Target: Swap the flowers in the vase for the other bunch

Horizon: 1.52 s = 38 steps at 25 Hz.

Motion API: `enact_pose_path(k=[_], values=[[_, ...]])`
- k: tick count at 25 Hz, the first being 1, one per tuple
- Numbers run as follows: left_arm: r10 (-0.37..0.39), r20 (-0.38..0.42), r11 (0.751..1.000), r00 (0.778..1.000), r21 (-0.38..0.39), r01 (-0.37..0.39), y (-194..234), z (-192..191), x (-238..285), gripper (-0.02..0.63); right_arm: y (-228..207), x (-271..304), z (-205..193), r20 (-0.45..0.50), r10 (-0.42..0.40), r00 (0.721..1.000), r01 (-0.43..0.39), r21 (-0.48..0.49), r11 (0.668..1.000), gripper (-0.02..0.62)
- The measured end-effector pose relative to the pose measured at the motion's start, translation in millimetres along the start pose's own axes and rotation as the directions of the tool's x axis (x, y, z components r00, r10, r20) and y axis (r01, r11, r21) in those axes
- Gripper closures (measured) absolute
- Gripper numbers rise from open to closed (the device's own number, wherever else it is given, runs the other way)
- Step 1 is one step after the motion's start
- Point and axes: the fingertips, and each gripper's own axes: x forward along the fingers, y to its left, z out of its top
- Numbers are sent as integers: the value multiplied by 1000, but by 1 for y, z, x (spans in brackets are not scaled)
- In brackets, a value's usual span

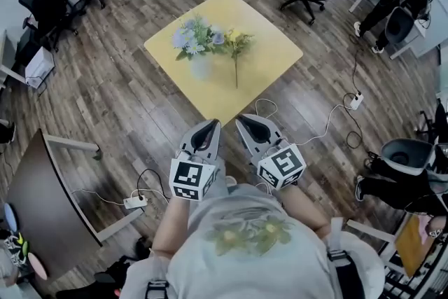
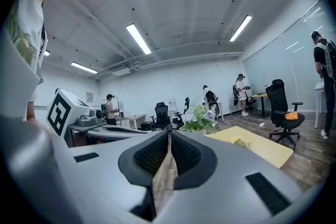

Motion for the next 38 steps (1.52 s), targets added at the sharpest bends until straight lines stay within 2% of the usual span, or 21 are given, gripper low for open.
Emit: enact_pose_path(k=[12,18,23,26,30,34,38], values=[[6,-17,1000,1000,-12,-6,121,38,71,591,-66,121,43,8,-28,1000,28,-1,1000,549],[-20,-19,1000,1000,-19,20,163,51,107,591,-92,173,48,-14,-35,999,36,16,999,549],[-40,-35,999,999,-25,39,194,43,116,591,-96,204,38,-35,-56,998,57,26,998,546],[-51,-52,999,997,-13,51,204,35,128,591,-106,219,29,-47,-60,997,62,40,997,496],[-57,-78,998,995,-25,55,205,32,149,591,-132,232,22,-96,-66,993,70,40,997,385],[-45,-99,999,994,-35,42,204,29,160,591,-155,243,19,-127,-85,988,89,28,996,350],[-6,-115,999,993,-50,0,209,23,170,591,-171,257,13,-152,-64,986,69,28,997,337]])
